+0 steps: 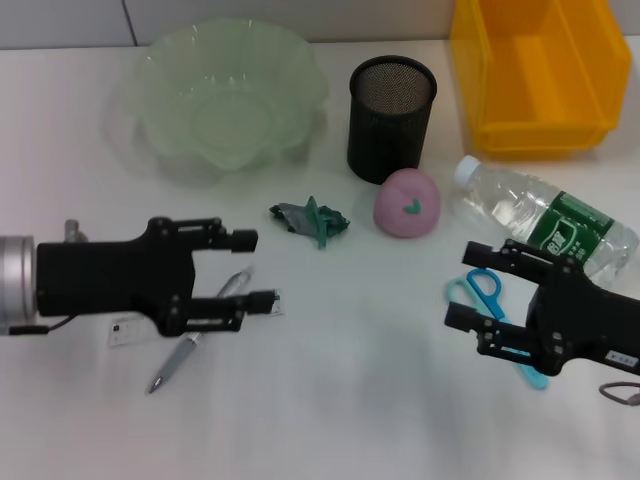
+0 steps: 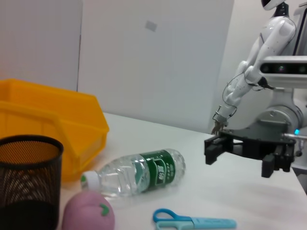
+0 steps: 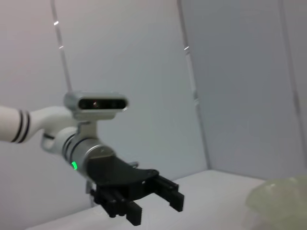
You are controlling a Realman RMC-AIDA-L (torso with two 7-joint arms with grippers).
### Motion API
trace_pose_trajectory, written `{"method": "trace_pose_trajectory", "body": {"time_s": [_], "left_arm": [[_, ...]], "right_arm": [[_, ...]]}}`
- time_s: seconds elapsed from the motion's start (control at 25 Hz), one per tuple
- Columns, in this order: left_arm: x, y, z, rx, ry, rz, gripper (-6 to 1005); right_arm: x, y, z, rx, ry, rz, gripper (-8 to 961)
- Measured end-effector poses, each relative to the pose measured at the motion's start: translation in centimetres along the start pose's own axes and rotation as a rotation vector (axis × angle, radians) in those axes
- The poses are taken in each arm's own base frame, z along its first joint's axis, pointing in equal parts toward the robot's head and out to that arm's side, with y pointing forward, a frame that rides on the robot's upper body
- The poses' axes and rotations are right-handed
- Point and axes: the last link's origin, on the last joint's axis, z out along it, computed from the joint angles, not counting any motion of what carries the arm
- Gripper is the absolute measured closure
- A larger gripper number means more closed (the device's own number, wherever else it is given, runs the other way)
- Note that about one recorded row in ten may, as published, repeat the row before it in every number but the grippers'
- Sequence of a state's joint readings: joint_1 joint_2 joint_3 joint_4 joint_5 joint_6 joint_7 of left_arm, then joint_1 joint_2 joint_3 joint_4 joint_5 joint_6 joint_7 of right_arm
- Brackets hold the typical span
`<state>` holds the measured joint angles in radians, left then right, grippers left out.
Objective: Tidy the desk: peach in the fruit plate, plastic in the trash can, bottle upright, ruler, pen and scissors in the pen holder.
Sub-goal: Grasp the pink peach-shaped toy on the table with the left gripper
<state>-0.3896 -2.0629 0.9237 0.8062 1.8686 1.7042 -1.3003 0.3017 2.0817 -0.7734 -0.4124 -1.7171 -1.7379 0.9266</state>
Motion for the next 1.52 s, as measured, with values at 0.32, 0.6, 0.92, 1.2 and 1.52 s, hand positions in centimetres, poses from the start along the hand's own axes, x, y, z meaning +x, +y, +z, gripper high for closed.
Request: {"method": "trace_pose_trajectory", "body": {"time_s": [0.32, 0.6, 0.92, 1.2, 1.52], "left_arm": [[3.6, -2.9, 3.2, 0.005, -0.014, -0.023, 282], [6.2, -4.4, 7.8, -0.020, -0.131, 0.029, 283], [7.0, -5.1, 12.8, 0.032, -0.278, 0.126, 284], [7.5, -5.6, 15.3, 0.109, -0.325, 0.152, 285], [7.7, -5.7, 17.4, 0.173, -0.345, 0.174, 286]], "right_arm": [[1.6, 1.0, -0.4, 0.064, -0.026, 0.028, 210], [2.4, 1.3, 0.3, 0.062, -0.013, 0.056, 210], [3.0, 1.6, 0.4, 0.069, 0.001, 0.078, 211], [3.3, 1.9, 0.8, 0.051, 0.012, 0.093, 211], [3.5, 2.2, 1.2, 0.036, 0.015, 0.102, 210]]}}
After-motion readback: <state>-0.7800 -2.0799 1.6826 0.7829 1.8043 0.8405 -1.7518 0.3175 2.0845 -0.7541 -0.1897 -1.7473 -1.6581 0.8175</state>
